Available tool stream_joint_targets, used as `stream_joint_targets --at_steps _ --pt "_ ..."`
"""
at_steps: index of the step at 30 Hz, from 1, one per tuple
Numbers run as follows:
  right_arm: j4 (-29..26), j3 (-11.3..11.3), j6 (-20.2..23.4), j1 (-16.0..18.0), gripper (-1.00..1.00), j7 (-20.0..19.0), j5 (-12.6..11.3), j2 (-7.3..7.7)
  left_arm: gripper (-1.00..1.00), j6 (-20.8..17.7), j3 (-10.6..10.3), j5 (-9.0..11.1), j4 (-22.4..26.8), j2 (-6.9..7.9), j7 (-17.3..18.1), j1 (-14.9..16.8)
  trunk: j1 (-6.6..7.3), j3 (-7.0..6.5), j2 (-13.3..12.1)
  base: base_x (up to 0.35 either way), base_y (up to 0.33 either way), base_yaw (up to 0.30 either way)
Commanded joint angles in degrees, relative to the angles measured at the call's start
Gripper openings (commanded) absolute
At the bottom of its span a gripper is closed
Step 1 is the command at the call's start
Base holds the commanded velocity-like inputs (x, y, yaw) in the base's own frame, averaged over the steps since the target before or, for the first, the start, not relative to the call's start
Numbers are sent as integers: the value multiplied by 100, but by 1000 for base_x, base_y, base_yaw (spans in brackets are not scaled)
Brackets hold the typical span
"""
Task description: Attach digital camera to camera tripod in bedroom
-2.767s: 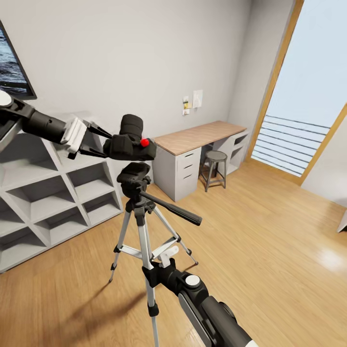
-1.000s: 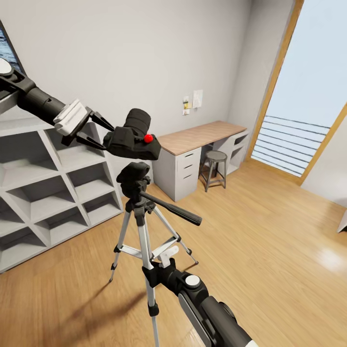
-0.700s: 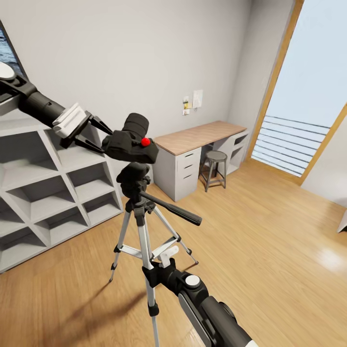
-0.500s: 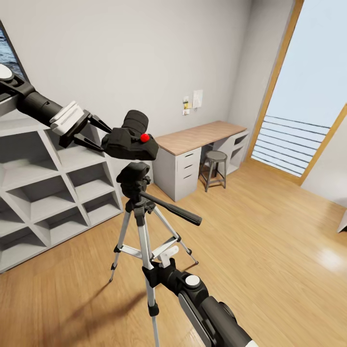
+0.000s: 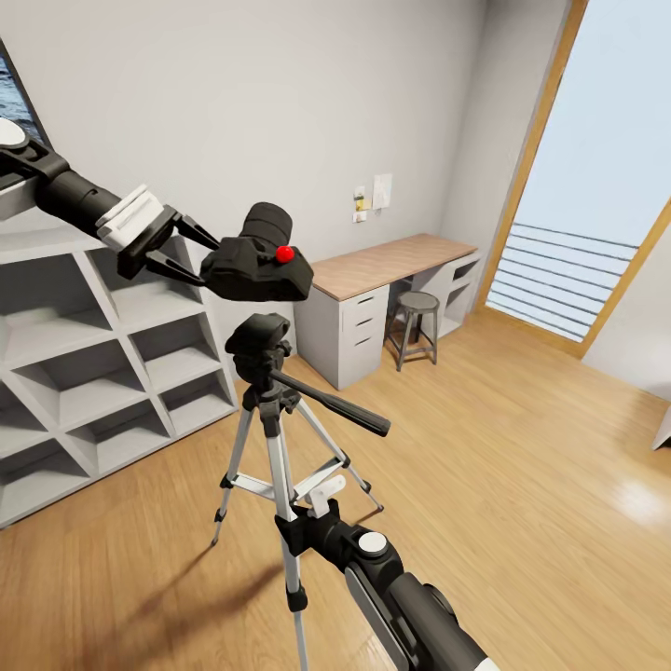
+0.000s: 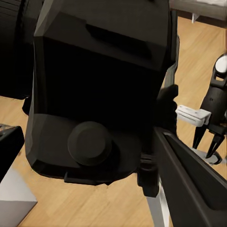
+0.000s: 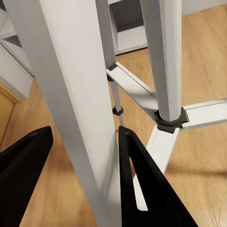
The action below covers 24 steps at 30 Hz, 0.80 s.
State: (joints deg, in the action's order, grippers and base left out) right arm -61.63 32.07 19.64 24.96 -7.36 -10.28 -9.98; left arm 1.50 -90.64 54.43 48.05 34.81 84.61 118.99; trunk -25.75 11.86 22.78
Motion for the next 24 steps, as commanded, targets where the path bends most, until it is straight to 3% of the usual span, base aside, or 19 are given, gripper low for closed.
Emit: stream_joint_targets --at_steps 1,11,16,24 --pt "-7 3 31 8 -100 -2 -53 -2 -100 13 -49 65 12 6 6 22 -4 12 13 0 0 0" --pt "-7 3 31 8 -100 -2 -53 -2 -100 125 -76 96 121 25 23 56 -4 12 13 0 0 0" --pt "-7 2 31 7 -100 -2 -53 -2 -100 144 -510 112 327 30 28 123 -4 12 13 0 0 0" --pt "-7 1 31 5 -100 -2 -53 -2 -100 203 -716 126 534 85 29 207 -4 12 13 0 0 0"
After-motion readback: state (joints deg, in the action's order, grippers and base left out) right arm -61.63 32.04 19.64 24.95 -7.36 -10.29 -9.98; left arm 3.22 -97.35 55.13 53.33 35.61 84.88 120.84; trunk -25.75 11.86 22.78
